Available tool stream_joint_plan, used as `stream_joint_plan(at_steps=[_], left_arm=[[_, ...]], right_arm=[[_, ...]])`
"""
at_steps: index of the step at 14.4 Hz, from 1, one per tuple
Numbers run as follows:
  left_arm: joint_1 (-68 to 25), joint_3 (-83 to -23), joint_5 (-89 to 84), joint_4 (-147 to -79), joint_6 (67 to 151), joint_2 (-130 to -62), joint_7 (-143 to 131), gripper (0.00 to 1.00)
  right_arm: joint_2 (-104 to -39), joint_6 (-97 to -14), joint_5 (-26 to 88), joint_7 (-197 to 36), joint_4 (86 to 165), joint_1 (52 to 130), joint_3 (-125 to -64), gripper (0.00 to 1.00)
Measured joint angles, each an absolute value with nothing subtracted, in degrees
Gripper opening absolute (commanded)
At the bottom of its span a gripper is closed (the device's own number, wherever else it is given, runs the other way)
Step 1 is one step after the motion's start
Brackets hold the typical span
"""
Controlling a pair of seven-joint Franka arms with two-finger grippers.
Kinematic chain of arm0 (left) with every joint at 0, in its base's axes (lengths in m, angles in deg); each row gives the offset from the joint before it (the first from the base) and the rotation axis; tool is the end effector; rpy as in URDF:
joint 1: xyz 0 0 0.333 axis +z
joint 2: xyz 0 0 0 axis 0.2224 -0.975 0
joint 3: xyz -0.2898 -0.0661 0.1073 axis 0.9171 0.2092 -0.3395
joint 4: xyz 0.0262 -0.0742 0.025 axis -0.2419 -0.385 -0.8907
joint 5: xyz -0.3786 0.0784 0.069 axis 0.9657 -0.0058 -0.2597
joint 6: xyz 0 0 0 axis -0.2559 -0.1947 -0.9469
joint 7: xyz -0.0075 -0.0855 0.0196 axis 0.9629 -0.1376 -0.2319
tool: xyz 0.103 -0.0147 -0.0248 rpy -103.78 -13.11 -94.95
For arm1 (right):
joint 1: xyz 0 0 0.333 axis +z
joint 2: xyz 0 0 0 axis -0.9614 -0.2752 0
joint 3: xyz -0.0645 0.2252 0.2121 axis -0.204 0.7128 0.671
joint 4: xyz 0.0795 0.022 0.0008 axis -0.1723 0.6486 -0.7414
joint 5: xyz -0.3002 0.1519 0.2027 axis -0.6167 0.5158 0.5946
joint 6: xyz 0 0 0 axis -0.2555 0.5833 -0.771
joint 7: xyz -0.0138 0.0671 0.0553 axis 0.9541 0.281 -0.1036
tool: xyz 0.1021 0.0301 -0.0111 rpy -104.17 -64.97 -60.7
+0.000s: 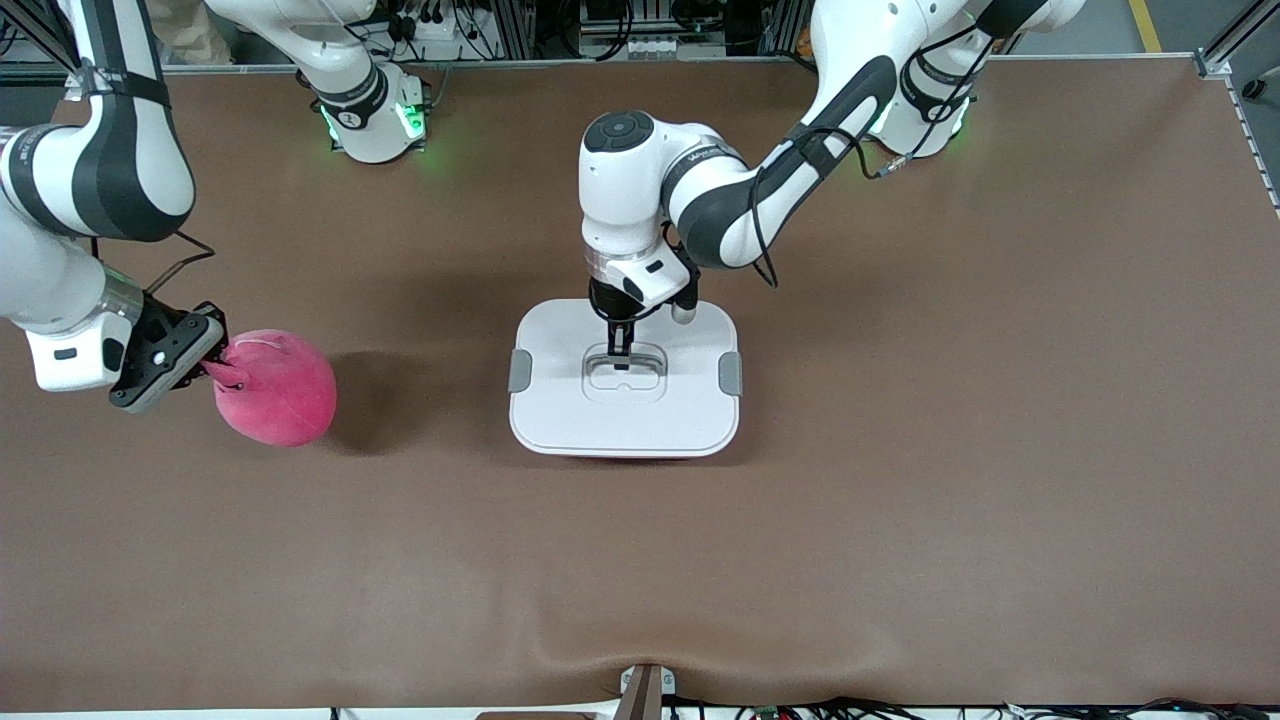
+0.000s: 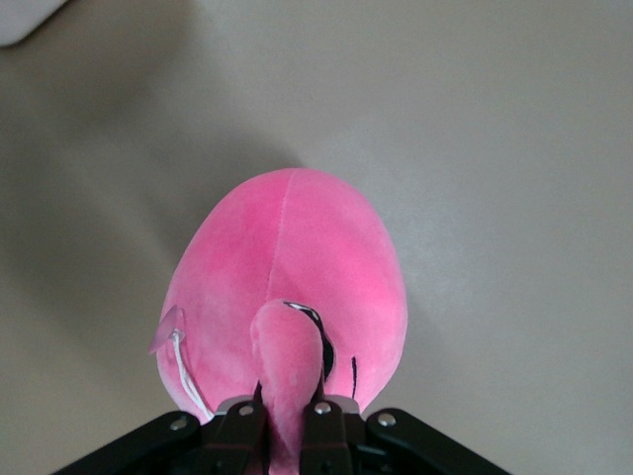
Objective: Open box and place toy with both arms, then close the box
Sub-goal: 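Grasp the pink toy with the right gripper while the left gripper lifts the lid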
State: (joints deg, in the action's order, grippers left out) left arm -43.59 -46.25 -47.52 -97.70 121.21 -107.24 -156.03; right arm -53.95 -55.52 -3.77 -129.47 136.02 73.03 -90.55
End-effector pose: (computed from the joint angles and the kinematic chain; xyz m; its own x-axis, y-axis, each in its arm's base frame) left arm 0.4749 -0.5568 0.3457 0.0674 0.9972 -0.0323 0.9405 -0.0527 0.3357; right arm 0.5855 -0.0205 0.4418 0.6302 0.7759 0.0290 0.7764 -0.6297 -0.0239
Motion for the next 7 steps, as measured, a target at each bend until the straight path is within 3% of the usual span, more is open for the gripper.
stream_joint_plan(at_steps=[7], left_arm=[[-43.6, -46.4, -47.5, -97.5, 121.2, -107.5, -156.9, 0.0]], right_arm=[[-52.7, -51.8, -3.7, -116.8, 136.0, 76.1, -90.5, 0.0]])
